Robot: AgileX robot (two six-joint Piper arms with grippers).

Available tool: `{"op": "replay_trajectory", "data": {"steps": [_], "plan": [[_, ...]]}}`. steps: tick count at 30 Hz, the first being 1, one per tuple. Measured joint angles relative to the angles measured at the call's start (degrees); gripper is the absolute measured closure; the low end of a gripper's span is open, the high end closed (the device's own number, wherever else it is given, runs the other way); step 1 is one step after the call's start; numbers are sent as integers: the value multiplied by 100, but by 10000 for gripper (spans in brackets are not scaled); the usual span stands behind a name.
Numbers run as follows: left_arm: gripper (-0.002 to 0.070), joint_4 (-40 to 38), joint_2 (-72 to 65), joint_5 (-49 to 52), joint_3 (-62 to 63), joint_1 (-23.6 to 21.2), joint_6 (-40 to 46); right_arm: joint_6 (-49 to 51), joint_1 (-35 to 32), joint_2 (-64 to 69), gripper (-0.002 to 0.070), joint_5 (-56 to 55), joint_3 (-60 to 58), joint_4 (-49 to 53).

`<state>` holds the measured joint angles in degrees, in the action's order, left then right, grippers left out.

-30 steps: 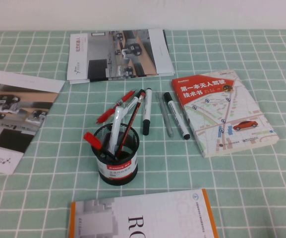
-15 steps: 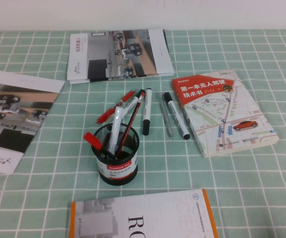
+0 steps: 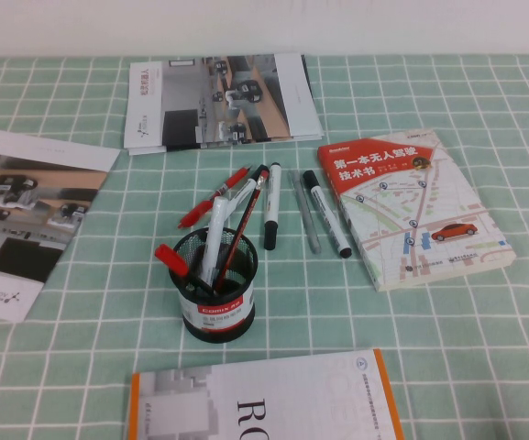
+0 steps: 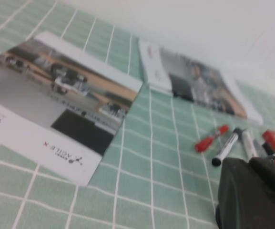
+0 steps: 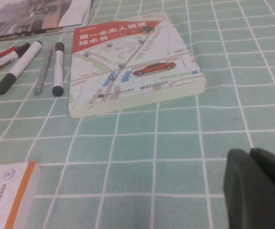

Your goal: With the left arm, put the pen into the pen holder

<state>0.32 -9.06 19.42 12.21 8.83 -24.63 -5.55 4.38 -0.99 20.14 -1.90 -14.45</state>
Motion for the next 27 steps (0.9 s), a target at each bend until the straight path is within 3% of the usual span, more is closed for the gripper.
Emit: {"op": "replay_trajectory", "data": {"steps": [4,17,27], "plan": [[678,-32,-1046,730,1014,0,283,0,0,0,696,0,0,0],[678,-1306,-5042,2869,4320,0,3264,0,0,0,696,0,0,0],[678,-1457,-7501,3665,6462,178,4211,0,0,0,696,0,0,0]]}}
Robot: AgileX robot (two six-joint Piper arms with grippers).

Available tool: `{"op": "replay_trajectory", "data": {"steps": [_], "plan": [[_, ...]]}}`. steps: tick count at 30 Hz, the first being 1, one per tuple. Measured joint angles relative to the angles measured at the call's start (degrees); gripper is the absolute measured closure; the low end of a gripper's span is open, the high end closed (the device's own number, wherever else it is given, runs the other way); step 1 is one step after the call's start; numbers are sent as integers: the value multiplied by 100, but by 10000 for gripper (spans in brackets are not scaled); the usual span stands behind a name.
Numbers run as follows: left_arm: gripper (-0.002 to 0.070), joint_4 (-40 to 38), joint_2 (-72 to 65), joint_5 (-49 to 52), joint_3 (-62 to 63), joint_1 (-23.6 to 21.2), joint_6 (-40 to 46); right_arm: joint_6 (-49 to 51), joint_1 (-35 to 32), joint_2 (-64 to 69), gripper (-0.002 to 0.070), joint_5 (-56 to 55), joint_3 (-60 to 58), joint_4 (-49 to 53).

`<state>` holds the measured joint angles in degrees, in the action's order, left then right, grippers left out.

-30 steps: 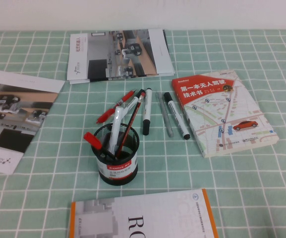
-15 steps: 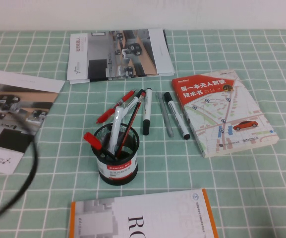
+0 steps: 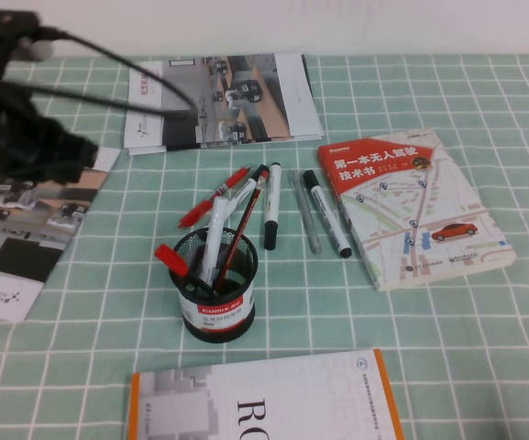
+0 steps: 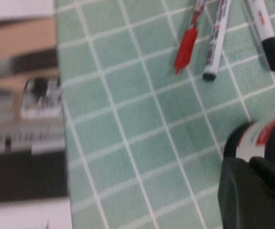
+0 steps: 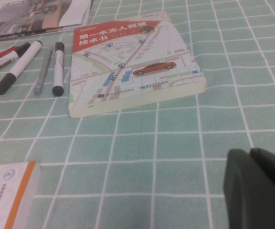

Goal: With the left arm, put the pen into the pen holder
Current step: Pick up the pen on the table

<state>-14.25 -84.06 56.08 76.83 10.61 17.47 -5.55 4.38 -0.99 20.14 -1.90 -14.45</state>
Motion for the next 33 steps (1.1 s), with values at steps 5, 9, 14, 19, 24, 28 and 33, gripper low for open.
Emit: {"op": "replay_trajectory", "data": {"steps": [5,9,14,19,24,28,33], "plan": [[678,53,-1069,394,1228,222,129,0,0,0,696,0,0,0],[678,295,-2006,774,2335,527,183,0,0,0,696,0,0,0],[678,513,-2990,1248,3488,817,216,0,0,0,696,0,0,0],[678,562,-3807,1430,4328,867,288,0,0,0,696,0,0,0],[678,654,-4341,1443,4611,989,471,0,0,0,696,0,0,0],[677,718,-4627,1417,4620,1106,602,0,0,0,696,0,0,0],[524,735,-4838,1255,4659,1149,651,0,0,0,696,0,0,0]]}}
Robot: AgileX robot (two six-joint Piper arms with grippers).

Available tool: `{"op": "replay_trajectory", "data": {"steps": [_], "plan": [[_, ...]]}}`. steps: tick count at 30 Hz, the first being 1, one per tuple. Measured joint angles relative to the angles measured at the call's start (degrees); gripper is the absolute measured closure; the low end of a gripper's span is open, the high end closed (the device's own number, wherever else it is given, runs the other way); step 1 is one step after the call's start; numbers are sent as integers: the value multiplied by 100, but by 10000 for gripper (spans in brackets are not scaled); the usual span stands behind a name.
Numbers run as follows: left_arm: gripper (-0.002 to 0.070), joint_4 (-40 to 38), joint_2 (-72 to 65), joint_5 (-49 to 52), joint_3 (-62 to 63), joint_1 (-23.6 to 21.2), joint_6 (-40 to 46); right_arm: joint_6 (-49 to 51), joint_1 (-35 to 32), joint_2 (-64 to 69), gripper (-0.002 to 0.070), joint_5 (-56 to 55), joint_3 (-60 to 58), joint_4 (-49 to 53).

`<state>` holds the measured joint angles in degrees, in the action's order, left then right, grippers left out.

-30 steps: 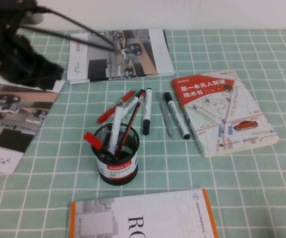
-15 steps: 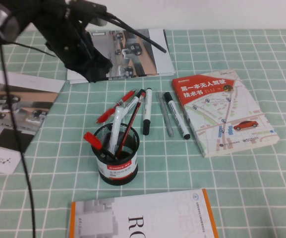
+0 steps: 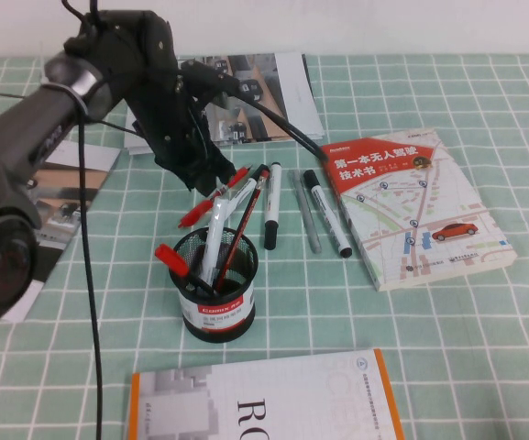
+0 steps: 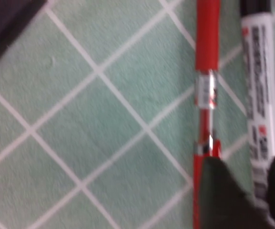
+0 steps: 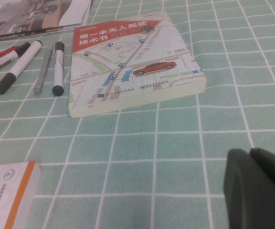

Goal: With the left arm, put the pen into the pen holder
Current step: Pick up the pen on the table

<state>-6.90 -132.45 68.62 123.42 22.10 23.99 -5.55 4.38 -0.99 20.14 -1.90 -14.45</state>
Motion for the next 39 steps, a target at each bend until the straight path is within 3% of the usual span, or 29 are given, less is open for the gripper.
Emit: {"op": "replay_trajectory", "data": {"steps": [3,6,21,31,39], "plan": [[400,10,-77,-193,9,8,-12,0,0,0,696,0,0,0],[373,13,-157,-353,13,8,-12,0,0,0,696,0,0,0],[404,259,-524,-539,85,22,-21,0,0,0,696,0,0,0],[570,307,-537,-325,116,49,97,0,0,0,696,0,0,0],[580,492,-496,-144,130,70,120,0,0,0,696,0,0,0]]}}
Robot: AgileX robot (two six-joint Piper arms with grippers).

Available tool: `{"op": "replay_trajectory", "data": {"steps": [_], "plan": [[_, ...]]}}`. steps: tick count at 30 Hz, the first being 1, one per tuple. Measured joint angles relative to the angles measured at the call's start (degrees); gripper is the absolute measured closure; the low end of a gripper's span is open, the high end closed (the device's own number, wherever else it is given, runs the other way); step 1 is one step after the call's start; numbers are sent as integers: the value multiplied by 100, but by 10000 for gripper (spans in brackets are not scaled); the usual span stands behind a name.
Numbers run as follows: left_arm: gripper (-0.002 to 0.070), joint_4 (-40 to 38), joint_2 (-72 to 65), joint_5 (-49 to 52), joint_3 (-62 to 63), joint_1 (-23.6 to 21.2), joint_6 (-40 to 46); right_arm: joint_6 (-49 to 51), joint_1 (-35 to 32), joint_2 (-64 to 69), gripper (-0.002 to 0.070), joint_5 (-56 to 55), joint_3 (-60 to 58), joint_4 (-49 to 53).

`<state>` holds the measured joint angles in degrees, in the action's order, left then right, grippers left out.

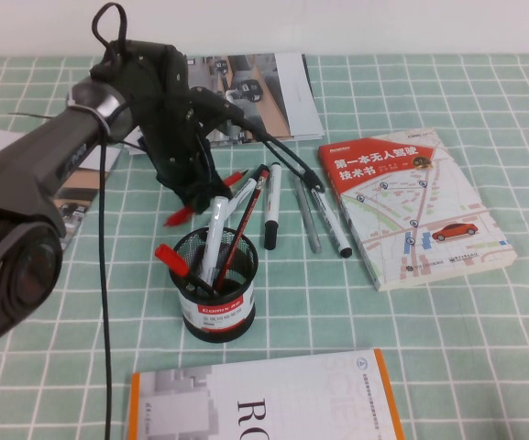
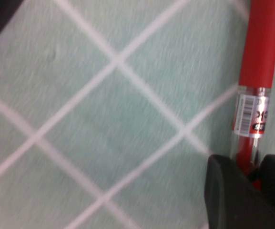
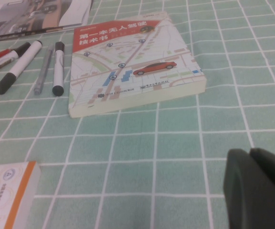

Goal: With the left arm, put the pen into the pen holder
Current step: Pick up the pen on the table, then place the pen onto the pen holder

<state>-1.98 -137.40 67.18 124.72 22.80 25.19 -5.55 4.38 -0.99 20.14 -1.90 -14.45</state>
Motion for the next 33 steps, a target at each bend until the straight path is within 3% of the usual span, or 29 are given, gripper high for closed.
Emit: {"op": "replay_trajectory", "data": {"steps": [13,22,33], "plan": [[580,284,2129,-75,-461,23,-272,0,0,0,696,0,0,0],[580,113,4713,-2184,-3968,23,-609,0,0,0,696,0,0,0],[580,-1438,6871,-5248,-7570,111,-311,0,0,0,696,0,0,0]]}}
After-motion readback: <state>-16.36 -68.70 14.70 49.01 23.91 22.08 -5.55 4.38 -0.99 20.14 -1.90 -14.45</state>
